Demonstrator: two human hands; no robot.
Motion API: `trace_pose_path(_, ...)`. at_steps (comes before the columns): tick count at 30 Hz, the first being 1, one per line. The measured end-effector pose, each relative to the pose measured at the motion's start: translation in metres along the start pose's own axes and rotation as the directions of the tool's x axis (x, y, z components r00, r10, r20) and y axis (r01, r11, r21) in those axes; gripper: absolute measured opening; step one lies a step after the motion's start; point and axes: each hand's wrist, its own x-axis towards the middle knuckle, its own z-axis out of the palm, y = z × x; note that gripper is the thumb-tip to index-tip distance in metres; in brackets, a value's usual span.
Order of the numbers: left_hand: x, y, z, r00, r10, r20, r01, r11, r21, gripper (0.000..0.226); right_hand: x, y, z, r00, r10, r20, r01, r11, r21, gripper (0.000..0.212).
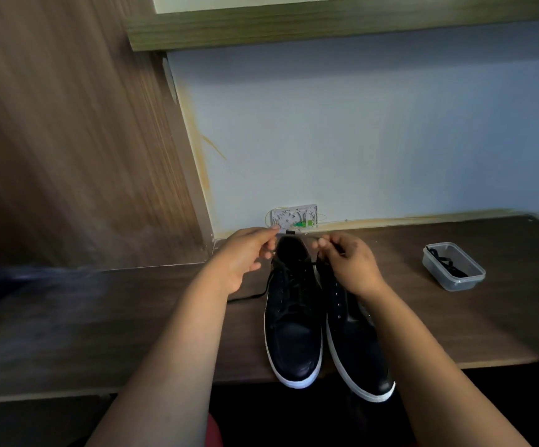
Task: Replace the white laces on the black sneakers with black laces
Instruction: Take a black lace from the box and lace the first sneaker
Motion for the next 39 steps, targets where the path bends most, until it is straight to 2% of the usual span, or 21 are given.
trace_pose_path(3,0.005,-0.007,0.001,0.999,0.009,-0.032,-0.008,0.998,0.06,0.031,0.005,0.013,-0.008,0.997,0.081,0.013,-0.077,0.982,-0.174,0.014)
trace_pose_path(5,0.007,-0.012,0.007,0.998,0.06,-0.026,-0.056,0.988,0.145,0.032,0.003,0.012,-0.004,0.994,0.002,0.11,0.032,0.952,-0.305,0.03)
trace_pose_path(7,0.007,-0.016,0.015,0.993,0.111,0.034,-0.116,0.969,0.218,0.032,0.0,0.004,0.005,0.974,-0.102,0.203,0.147,0.964,-0.223,0.045)
trace_pose_path(10,0.009,-0.018,0.025,0.986,0.154,0.068,-0.164,0.97,0.178,0.029,-0.006,-0.004,0.014,0.947,-0.258,0.191,0.275,0.959,-0.072,0.011)
trace_pose_path(11,0.011,-0.018,0.026,0.986,0.161,0.035,-0.165,0.974,0.152,0.029,-0.005,-0.004,0.013,0.955,-0.257,0.146,0.27,0.96,-0.07,0.012)
trace_pose_path(13,0.02,-0.024,0.022,0.99,0.13,-0.053,-0.123,0.986,0.115,0.028,-0.003,-0.003,0.008,0.987,-0.162,0.011,0.163,0.986,-0.043,0.019)
trace_pose_path(15,0.031,-0.042,0.017,0.983,0.134,-0.128,-0.102,0.969,0.226,0.02,0.002,0.0,0.001,0.984,0.028,-0.174,-0.008,0.993,0.116,0.024)
trace_pose_path(17,0.041,-0.061,0.013,0.969,0.197,-0.147,-0.094,0.849,0.519,0.006,0.009,0.001,-0.007,0.93,0.254,-0.265,-0.105,0.875,0.472,0.029)
trace_pose_path(19,0.048,-0.077,0.014,0.973,0.22,-0.075,-0.109,0.716,0.689,0.026,0.013,0.0,-0.019,0.877,0.412,-0.249,-0.125,0.695,0.708,0.03)
trace_pose_path(20,0.05,-0.081,0.016,0.977,0.21,-0.042,-0.12,0.696,0.708,0.03,0.013,0.0,-0.024,0.858,0.454,-0.239,-0.128,0.641,0.757,0.029)
trace_pose_path(22,0.05,-0.085,0.018,0.974,0.226,-0.002,-0.152,0.666,0.73,0.026,0.013,0.002,-0.033,0.841,0.48,-0.249,-0.115,0.609,0.785,0.029)
trace_pose_path(26,0.054,-0.082,0.017,0.956,0.29,-0.042,-0.143,0.585,0.798,0.017,0.014,0.009,-0.046,0.796,0.509,-0.327,-0.033,0.577,0.816,0.028)
trace_pose_path(27,0.055,-0.079,0.017,0.95,0.305,-0.062,-0.146,0.614,0.776,0.018,0.014,0.01,-0.051,0.778,0.516,-0.358,-0.001,0.572,0.82,0.028)
trace_pose_path(28,0.058,-0.075,0.016,0.95,0.294,-0.106,-0.135,0.692,0.709,0.02,0.015,0.01,-0.058,0.761,0.518,-0.39,0.032,0.57,0.821,0.028)
trace_pose_path(30,0.058,-0.064,0.013,0.964,0.166,-0.209,-0.078,0.924,0.374,0.025,0.014,0.01,-0.069,0.739,0.523,-0.424,0.071,0.566,0.821,0.028)
trace_pose_path(31,0.056,-0.058,0.012,0.969,0.087,-0.232,-0.049,0.985,0.167,0.026,0.014,0.011,-0.073,0.735,0.528,-0.426,0.074,0.562,0.824,0.028)
trace_pose_path(32,0.053,-0.051,0.01,0.971,0.024,-0.238,-0.026,1.0,-0.005,0.026,0.013,0.012,-0.075,0.732,0.534,-0.423,0.069,0.56,0.826,0.028)
trace_pose_path(34,0.044,-0.039,0.007,0.975,-0.024,-0.22,-0.024,0.977,-0.212,0.026,0.012,0.013,-0.075,0.733,0.538,-0.417,0.054,0.565,0.824,0.028)
trace_pose_path(36,0.033,-0.024,0.009,0.981,0.043,-0.188,-0.087,0.969,-0.232,0.026,0.012,0.014,-0.07,0.755,0.521,-0.4,0.024,0.586,0.81,0.029)
trace_pose_path(38,0.019,-0.011,0.017,0.982,0.168,-0.09,-0.178,0.978,-0.111,0.022,0.013,0.014,-0.06,0.807,0.471,-0.356,-0.029,0.634,0.773,0.03)
trace_pose_path(39,0.012,-0.005,0.021,0.972,0.234,0.01,-0.234,0.971,-0.044,0.021,0.013,0.012,-0.054,0.839,0.432,-0.331,-0.052,0.669,0.742,0.03)
